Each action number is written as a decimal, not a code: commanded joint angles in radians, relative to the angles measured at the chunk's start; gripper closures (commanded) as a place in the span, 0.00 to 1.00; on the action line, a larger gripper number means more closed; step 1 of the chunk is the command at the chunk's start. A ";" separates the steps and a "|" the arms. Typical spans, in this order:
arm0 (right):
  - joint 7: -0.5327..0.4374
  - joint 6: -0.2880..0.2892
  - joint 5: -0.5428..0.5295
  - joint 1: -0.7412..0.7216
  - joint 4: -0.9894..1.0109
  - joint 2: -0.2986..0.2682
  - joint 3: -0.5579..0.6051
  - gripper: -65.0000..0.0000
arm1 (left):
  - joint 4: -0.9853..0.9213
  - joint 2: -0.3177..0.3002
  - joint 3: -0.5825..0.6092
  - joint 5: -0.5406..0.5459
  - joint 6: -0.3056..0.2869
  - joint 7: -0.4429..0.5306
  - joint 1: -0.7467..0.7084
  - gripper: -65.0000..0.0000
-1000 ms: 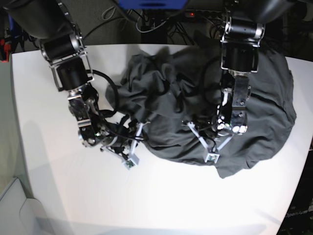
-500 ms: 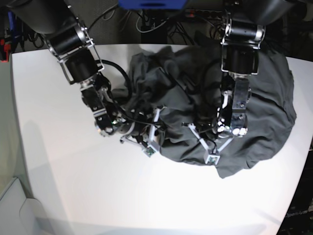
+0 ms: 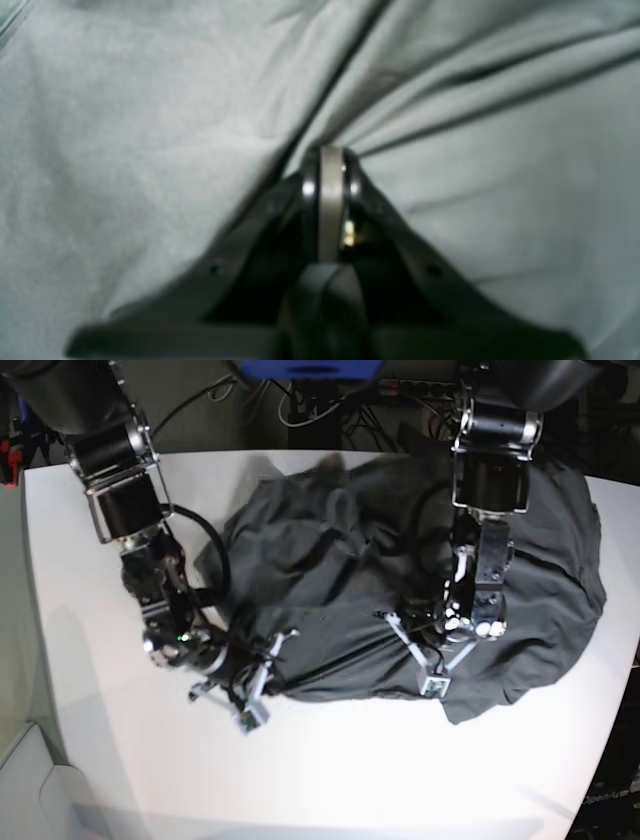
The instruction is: Layout the t-shirt on the table in an organized manner, then fold the t-shirt properly
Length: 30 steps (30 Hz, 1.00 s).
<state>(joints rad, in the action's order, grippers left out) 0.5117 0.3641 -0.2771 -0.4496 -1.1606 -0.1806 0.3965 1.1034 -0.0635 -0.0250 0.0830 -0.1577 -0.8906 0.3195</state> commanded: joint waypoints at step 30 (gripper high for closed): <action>0.272 -0.020 -0.004 0.249 -0.506 -0.104 -0.021 0.99 | -0.001 -0.121 -0.010 -0.027 0.011 0.000 0.005 1.00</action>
<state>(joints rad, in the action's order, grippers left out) 0.8005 0.3435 -0.2745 -0.1825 -1.6485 -0.2821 0.3779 1.1000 -0.1810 -0.0319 0.0792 -0.1574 -0.8577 0.3161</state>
